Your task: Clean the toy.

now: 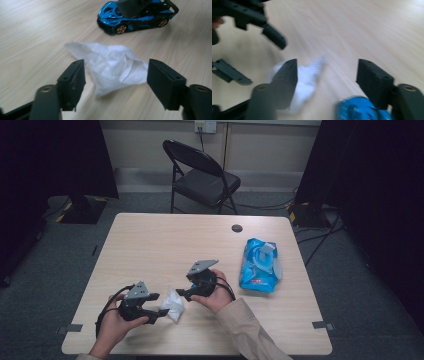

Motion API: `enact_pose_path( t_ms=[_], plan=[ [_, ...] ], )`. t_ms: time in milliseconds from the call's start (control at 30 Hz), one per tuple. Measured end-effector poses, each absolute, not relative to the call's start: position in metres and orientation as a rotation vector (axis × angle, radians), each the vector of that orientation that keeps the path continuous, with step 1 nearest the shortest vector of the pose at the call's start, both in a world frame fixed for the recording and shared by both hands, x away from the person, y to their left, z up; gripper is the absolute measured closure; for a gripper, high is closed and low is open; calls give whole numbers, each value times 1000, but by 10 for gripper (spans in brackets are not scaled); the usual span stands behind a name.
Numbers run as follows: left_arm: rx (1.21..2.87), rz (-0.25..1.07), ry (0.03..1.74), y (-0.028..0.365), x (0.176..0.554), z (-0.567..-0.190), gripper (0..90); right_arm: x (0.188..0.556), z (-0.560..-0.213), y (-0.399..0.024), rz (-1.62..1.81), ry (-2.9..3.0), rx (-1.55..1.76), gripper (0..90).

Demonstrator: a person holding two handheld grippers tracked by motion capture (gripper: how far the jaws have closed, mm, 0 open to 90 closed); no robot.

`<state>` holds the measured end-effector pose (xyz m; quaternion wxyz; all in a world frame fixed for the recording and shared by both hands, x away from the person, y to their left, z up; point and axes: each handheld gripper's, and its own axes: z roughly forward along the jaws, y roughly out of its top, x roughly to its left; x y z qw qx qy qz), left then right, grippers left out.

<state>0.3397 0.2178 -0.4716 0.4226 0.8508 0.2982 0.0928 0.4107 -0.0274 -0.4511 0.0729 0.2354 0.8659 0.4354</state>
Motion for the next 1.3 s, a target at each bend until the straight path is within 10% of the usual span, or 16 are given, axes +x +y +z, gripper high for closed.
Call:
enact_pose_path(
  t_ms=[1300],
  plan=[
    [2182,235,704,202,353,-485,440,431,-493,-46,973,2732,825,186]
  ],
)
